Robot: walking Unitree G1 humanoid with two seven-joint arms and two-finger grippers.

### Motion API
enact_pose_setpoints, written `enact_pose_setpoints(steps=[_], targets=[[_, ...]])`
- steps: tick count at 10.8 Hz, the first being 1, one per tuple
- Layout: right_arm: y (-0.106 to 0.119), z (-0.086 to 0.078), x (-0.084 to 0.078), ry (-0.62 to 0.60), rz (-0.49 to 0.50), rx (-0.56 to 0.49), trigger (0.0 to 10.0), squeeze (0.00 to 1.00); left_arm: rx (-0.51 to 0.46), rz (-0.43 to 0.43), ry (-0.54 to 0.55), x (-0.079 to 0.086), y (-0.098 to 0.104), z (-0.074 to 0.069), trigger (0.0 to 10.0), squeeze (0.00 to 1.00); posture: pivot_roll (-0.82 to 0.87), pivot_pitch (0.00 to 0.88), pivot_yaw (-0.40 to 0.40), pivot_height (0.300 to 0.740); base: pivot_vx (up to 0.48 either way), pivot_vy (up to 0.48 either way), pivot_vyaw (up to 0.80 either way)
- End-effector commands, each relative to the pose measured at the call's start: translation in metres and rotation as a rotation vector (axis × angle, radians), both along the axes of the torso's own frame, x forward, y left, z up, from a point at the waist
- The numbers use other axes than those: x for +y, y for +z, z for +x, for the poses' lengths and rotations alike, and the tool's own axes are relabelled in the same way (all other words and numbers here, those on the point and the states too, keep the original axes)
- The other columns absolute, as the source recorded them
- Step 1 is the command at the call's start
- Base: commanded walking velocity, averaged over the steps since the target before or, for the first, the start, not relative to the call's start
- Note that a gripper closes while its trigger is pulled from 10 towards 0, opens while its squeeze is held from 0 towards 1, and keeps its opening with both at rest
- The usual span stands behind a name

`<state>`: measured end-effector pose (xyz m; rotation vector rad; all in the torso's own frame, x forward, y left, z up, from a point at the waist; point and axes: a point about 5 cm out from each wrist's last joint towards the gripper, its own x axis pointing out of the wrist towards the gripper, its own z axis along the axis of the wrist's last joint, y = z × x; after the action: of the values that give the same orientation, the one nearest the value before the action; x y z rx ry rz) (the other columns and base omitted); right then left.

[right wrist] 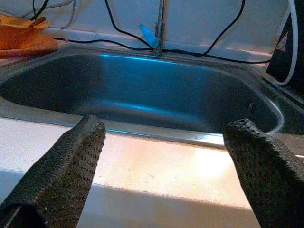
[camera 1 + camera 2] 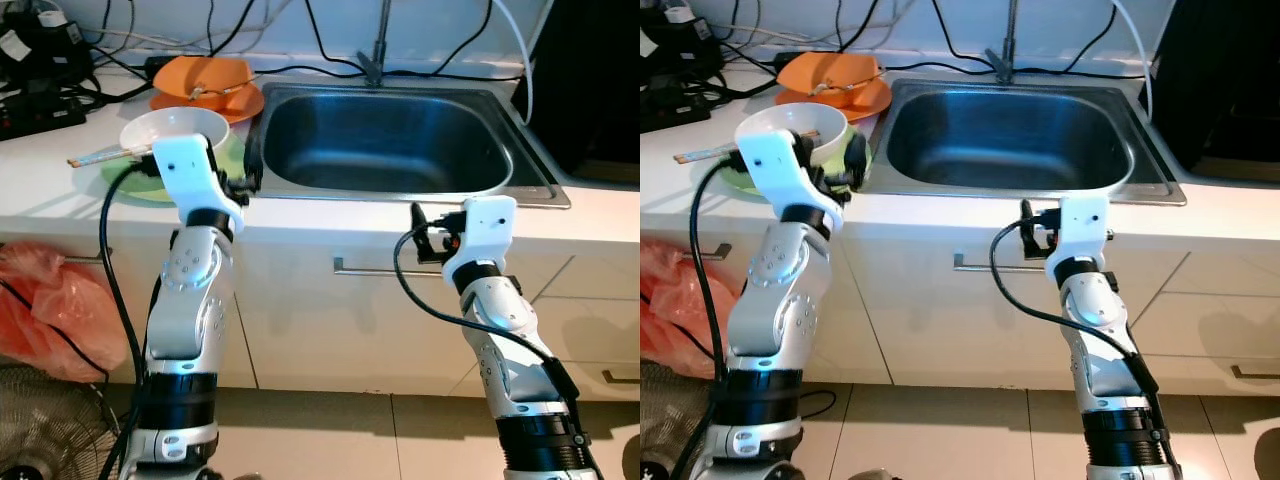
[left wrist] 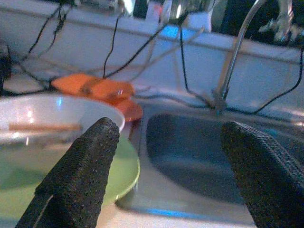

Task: Kitchen organization

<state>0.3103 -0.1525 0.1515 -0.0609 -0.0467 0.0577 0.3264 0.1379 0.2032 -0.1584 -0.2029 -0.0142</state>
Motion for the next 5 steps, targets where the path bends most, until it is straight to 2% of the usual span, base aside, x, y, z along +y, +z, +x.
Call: enact_pose_setpoints(steps=[1, 5], targets=[[0.005, 0.000, -0.003, -0.009, 0.005, -0.020, 10.0, 0.00, 0.025, -0.003, -0.003, 0.001, -0.003, 0.000, 10.0, 0.00, 0.12, 0.000, 0.008, 0.740, 0.300, 0.000, 0.00], [0.017, 0.000, -0.001, 0.010, 0.008, -0.068, 10.0, 0.00, 0.033, 0.014, -0.023, -0.002, -0.005, -0.001, 10.0, 0.00, 0.11, 0.000, 0.010, 0.740, 0.332, 0.000, 0.00]])
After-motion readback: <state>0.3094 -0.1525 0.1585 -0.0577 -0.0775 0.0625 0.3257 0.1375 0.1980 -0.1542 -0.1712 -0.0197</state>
